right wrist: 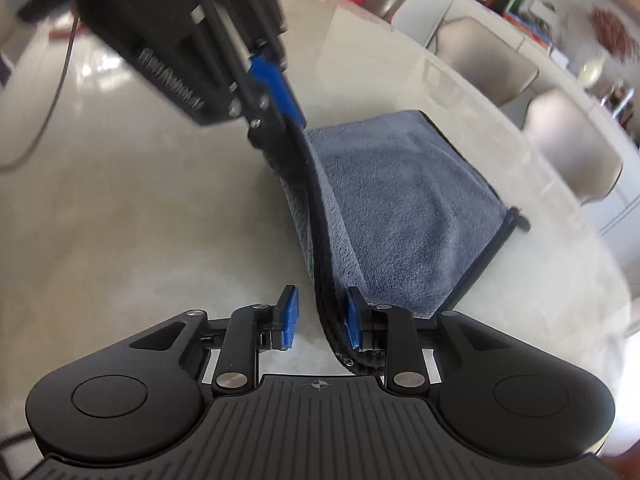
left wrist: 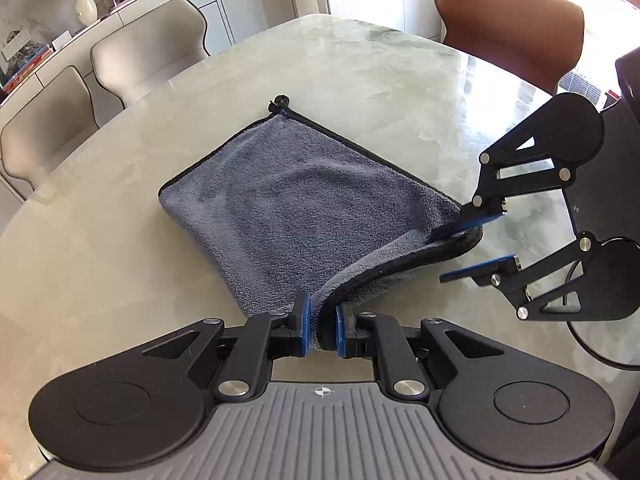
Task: Fold towel
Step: 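Lift both held corners and fold the towel over onto its other half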
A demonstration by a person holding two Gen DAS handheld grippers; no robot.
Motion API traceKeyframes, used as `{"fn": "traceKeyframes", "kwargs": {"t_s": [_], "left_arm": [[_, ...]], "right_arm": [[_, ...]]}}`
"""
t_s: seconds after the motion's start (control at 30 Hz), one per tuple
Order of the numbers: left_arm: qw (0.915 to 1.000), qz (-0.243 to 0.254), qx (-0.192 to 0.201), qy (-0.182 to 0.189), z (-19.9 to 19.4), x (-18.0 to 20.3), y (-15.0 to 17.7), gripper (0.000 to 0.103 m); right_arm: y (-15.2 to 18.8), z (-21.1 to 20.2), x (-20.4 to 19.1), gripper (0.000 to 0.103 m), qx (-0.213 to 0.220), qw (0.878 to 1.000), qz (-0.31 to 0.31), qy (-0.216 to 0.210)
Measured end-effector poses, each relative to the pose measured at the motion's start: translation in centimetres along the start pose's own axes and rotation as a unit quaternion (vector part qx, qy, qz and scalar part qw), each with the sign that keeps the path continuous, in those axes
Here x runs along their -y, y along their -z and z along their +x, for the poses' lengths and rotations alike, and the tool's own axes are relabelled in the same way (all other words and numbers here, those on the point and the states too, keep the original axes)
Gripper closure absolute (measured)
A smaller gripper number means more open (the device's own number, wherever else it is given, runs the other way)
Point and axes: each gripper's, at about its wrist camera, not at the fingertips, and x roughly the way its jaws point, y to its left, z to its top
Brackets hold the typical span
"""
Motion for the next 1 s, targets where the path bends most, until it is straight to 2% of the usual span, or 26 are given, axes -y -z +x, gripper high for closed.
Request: {"fn": "traceKeyframes", "kwargs": {"t_s": [0.07,0.13,0.23,0.43,0.6,0.73,1.0], "left_arm": [[1.0000,0.000,-0.005,0.002,0.1,-0.1,0.1,0.091],[0.9999,0.002,-0.012,0.003,0.2,-0.2,0.4,0.091],[0.9997,0.011,-0.017,0.008,0.1,0.0,0.6,0.091],[0.9984,0.051,-0.014,0.017,-0.5,0.2,0.1,0.091],[0.9976,0.068,0.003,-0.013,-0.5,-1.7,-2.0,0.091],[0.9952,0.084,0.012,-0.049,0.5,-4.0,-4.6,0.091],[0.9962,0.065,0.005,-0.057,5.1,-9.0,-8.7,0.090]], "right_arm": [[0.2,0.6,0.1,0.077,-0.010,1.000,-0.004,0.021],[0.5,0.8,0.9,0.079,-0.016,1.000,0.010,0.025],[0.4,0.3,2.3,0.090,-0.012,0.999,0.051,0.003],[-0.2,-1.9,5.5,0.091,0.011,0.992,0.121,-0.039],[-1.0,-2.1,8.4,0.091,0.033,0.984,0.166,-0.051],[-2.9,-1.1,10.6,0.091,0.047,0.986,0.155,-0.033],[-5.4,3.8,17.0,0.091,0.042,0.980,0.191,-0.038]]}}
